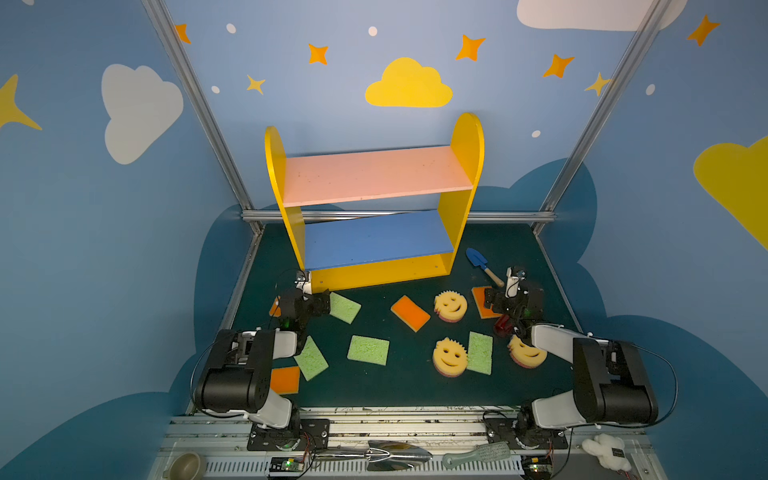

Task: Place and organize the cleaning sponges onto the shelf
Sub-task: 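Move both grippers forward over the scattered sponges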

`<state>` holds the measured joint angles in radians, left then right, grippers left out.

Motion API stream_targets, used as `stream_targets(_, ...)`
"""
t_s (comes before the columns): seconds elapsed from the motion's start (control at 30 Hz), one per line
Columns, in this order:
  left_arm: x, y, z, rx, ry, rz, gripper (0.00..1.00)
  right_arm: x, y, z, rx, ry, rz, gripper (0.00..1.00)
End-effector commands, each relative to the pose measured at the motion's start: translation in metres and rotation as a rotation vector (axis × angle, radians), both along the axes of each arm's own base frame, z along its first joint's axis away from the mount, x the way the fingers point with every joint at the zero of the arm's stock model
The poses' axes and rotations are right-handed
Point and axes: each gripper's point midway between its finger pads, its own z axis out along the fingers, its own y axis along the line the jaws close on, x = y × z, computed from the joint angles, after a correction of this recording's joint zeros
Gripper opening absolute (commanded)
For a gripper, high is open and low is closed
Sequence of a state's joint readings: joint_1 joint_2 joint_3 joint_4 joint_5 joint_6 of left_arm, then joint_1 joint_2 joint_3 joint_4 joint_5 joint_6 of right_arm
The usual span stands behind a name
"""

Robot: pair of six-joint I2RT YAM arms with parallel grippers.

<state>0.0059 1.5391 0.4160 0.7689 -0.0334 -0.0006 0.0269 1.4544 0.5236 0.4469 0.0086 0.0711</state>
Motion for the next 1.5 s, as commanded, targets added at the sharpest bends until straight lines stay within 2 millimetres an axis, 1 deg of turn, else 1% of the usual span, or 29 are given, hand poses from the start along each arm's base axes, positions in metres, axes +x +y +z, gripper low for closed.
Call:
stream_targets(0.0,0.001,0.002,0.005,-0.042,-0.006,-0.019,1.00,0.003,0.000,0.002,0.005,0.000,0.003,0.97)
stream_targets(0.4,0.000,0.001,0.005,-0.039,-0.008,-0.025,1.00,0.002,0.000,0.003,0.005,-0.003,0.003,0.97)
stream_targets(0.43,0.000,0.001,0.005,-0.039,-0.011,-0.027,1.00,0.003,0.000,0.005,-0.018,-0.015,0.017,0.97)
stream_targets(0.5,0.004,0.001,0.011,-0.036,-0.023,-0.026,1.00,0.003,-0.008,0.017,-0.068,-0.021,-0.013,0.97)
stream_targets(0.57,0.008,0.001,0.020,-0.035,0.001,-0.025,1.00,-0.007,-0.035,0.024,-0.067,0.055,-0.191,0.97)
stream_targets(0.6,0.008,0.002,0.025,-0.034,0.028,-0.018,1.00,-0.011,-0.045,0.031,-0.064,0.075,-0.262,0.97)
stream_targets(0.63,0.009,0.004,0.030,-0.031,0.046,-0.004,1.00,-0.014,-0.050,0.034,-0.066,0.081,-0.293,0.97)
stream_targets(0.7,0.007,0.004,0.045,-0.042,0.063,0.014,1.00,-0.021,-0.053,0.044,-0.049,0.076,-0.326,0.97)
stream_targets(0.8,0.002,-0.001,0.078,-0.078,0.051,0.023,1.00,-0.031,-0.048,0.063,0.036,0.041,-0.347,0.96)
stream_targets(0.87,-0.004,-0.009,0.101,-0.108,0.045,0.020,1.00,-0.032,-0.034,0.081,0.124,-0.007,-0.300,0.95)
stream_targets(0.9,-0.006,-0.015,0.109,-0.117,0.049,0.011,1.00,-0.032,-0.025,0.090,0.170,-0.030,-0.264,0.93)
stream_targets(0.93,-0.009,-0.024,0.118,-0.118,0.056,-0.006,1.00,-0.031,-0.017,0.097,0.208,-0.046,-0.231,0.92)
stream_targets(0.97,-0.013,-0.035,0.124,-0.106,0.071,-0.030,1.00,-0.033,-0.008,0.097,0.251,-0.036,-0.209,0.90)
stream_targets(1.0,-0.018,-0.045,0.129,-0.087,0.091,-0.051,1.00,-0.031,-0.001,0.109,0.286,-0.043,-0.196,0.89)
stream_targets(1.07,-0.031,-0.066,0.137,-0.041,0.141,-0.093,1.00,-0.032,0.019,0.108,0.323,0.016,-0.157,0.87)
stream_targets(1.13,-0.047,-0.079,0.140,-0.047,0.187,-0.109,1.00,-0.031,0.040,0.109,0.319,0.059,-0.099,0.86)
stream_targets(1.2,-0.065,-0.085,0.137,-0.090,0.242,-0.096,0.98,-0.033,0.062,0.110,0.318,0.097,-0.043,0.85)
stream_targets(1.3,-0.092,-0.095,0.124,-0.157,0.318,-0.066,0.94,-0.038,0.102,0.114,0.309,0.137,0.096,0.84)
stream_targets(1.37,-0.109,-0.104,0.111,-0.197,0.350,-0.060,0.92,-0.047,0.125,0.116,0.299,0.179,0.180,0.84)
stream_targets(1.4,-0.113,-0.108,0.108,-0.214,0.347,-0.064,0.91,-0.053,0.135,0.116,0.298,0.201,0.220,0.84)
stream_targets(1.47,-0.124,-0.115,0.095,-0.232,0.356,-0.062,0.88,-0.067,0.157,0.117,0.311,0.258,0.311,0.83)
